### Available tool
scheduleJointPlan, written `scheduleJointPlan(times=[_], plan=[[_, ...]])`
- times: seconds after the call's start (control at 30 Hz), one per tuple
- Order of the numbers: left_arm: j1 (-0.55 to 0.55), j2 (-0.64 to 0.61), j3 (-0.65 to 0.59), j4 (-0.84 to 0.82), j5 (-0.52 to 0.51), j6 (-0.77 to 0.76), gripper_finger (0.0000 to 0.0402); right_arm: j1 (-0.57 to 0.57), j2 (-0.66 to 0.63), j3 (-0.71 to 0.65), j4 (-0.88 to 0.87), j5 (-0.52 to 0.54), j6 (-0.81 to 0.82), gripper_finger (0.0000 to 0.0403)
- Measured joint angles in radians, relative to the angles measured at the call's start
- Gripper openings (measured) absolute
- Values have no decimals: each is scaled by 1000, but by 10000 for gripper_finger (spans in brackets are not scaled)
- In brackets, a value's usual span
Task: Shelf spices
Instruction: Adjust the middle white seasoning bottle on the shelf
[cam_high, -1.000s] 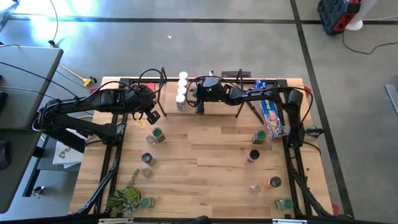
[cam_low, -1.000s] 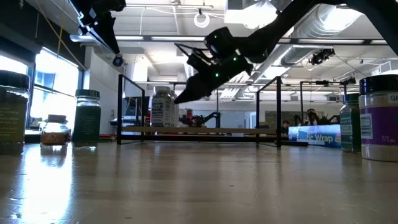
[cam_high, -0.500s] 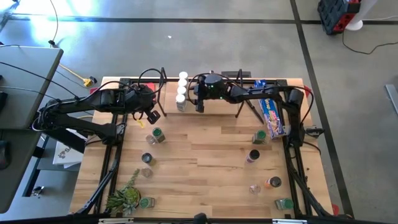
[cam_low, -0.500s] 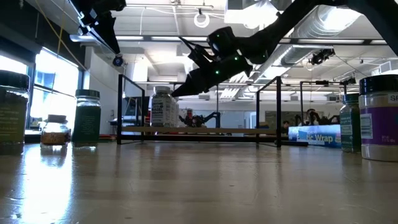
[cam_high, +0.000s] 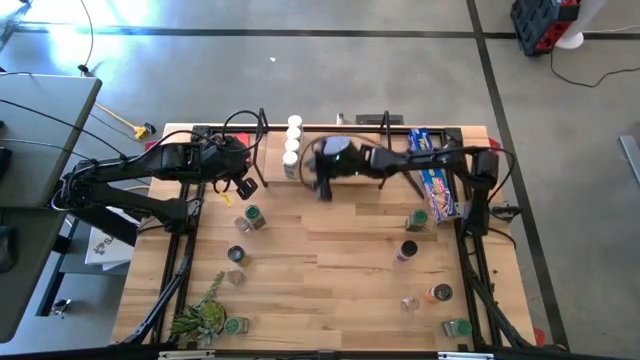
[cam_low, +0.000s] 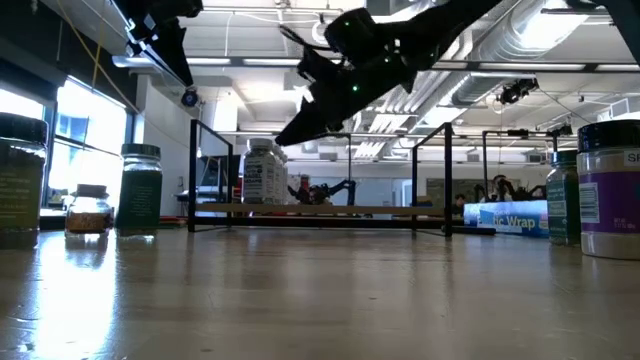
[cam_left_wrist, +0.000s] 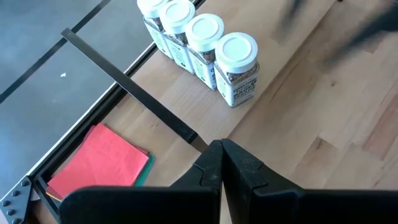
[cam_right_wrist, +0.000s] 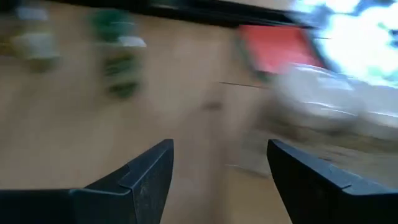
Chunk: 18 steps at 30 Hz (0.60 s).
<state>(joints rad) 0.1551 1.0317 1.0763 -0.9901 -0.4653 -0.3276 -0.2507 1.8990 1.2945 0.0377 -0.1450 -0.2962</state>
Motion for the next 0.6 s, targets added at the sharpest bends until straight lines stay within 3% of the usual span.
scheduleJointPlan(times=[0.2,0.6], plan=[[0,0,0,1,-7,7,0,69,72,0,106,-16,39,254],[0,0,0,2,-9,7,0,15,163,0,254,-13,139,254]])
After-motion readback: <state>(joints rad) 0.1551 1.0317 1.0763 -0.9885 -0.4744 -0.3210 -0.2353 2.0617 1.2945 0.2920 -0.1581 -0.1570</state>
